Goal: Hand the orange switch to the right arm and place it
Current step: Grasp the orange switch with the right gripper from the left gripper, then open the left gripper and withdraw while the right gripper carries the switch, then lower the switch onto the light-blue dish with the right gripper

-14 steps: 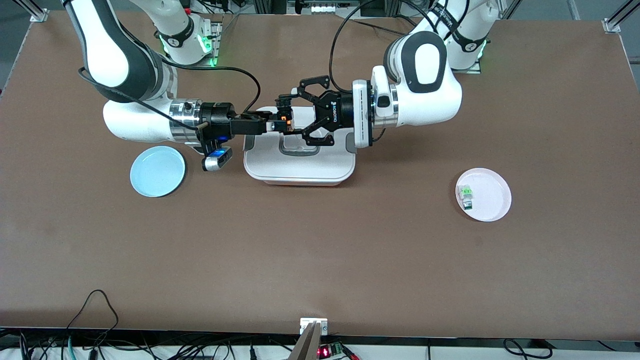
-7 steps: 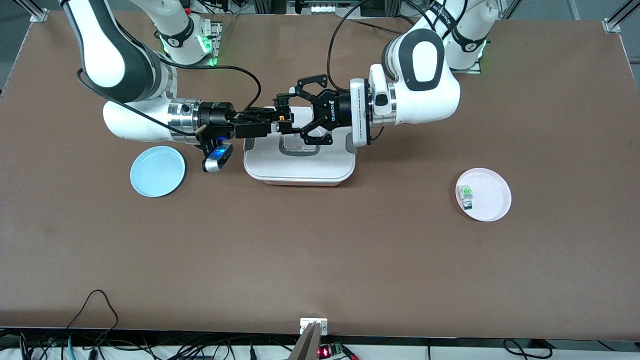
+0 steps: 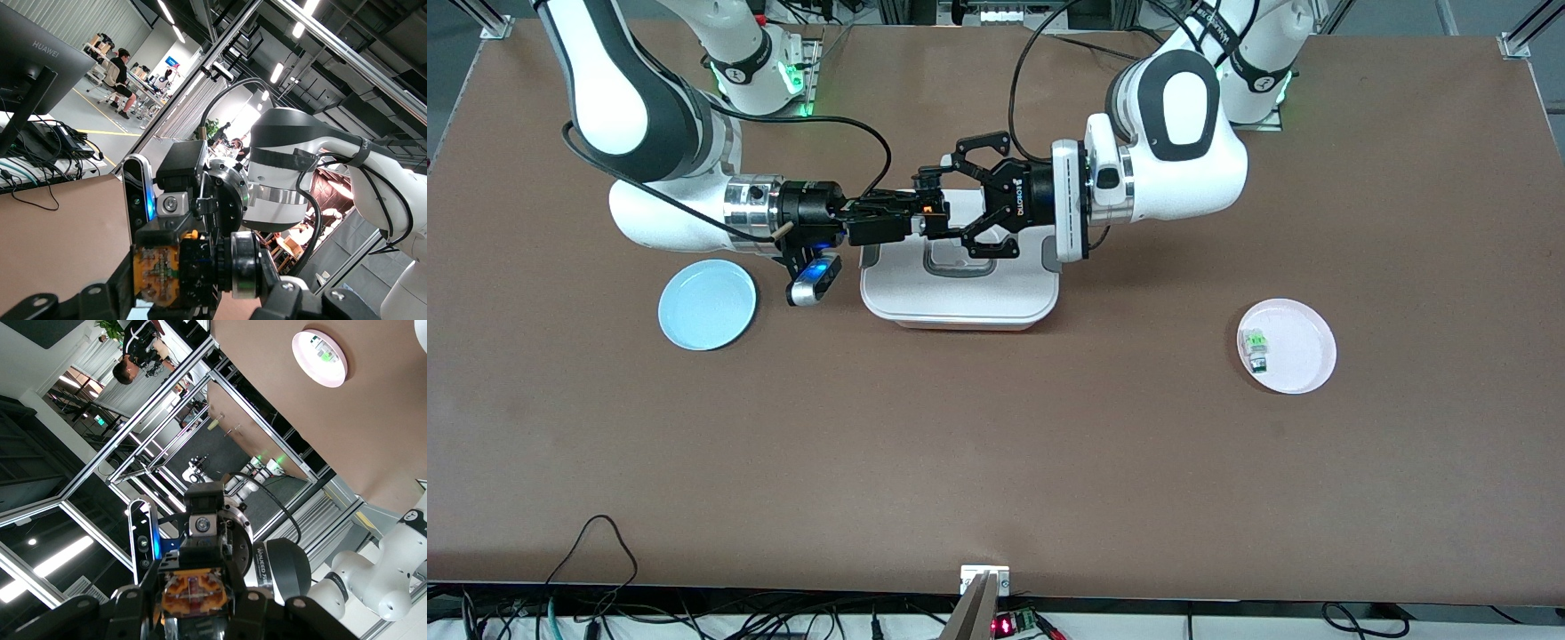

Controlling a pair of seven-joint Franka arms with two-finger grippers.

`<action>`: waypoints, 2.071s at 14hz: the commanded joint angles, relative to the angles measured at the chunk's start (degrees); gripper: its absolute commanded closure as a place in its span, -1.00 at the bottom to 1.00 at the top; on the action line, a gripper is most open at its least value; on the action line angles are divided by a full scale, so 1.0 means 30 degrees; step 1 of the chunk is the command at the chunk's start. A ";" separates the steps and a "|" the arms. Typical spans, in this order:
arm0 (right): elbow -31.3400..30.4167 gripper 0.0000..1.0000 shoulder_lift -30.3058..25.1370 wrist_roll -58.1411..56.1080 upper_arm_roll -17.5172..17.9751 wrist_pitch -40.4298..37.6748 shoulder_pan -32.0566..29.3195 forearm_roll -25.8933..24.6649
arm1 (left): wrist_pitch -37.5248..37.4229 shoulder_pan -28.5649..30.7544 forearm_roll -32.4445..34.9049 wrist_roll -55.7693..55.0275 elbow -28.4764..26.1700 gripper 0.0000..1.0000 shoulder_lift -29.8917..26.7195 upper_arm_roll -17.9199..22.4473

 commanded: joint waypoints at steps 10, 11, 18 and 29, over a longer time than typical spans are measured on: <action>0.0276 1.00 -0.0332 0.0317 0.0012 -0.0070 -0.0093 0.0155 | 0.0058 0.2157 -0.0399 0.0433 -0.0215 -1.00 -0.0616 0.0220; 0.0537 1.00 -0.0361 0.0054 -0.0075 -0.0070 -0.0122 -0.0658 | 0.0057 0.2946 -0.0399 0.0433 -0.0534 -1.00 -0.0821 0.0220; 0.2796 1.00 -0.0331 -0.1814 -0.0396 -0.0977 -0.0327 -1.8983 | -0.0411 0.6582 0.1350 0.0200 -0.0772 -1.00 -0.1584 0.1274; -0.0559 0.96 -0.0944 -2.3591 -0.5693 0.0146 -0.0327 -3.0314 | -0.2601 0.7378 2.1487 -1.4175 -0.0597 -1.00 -0.3427 0.5459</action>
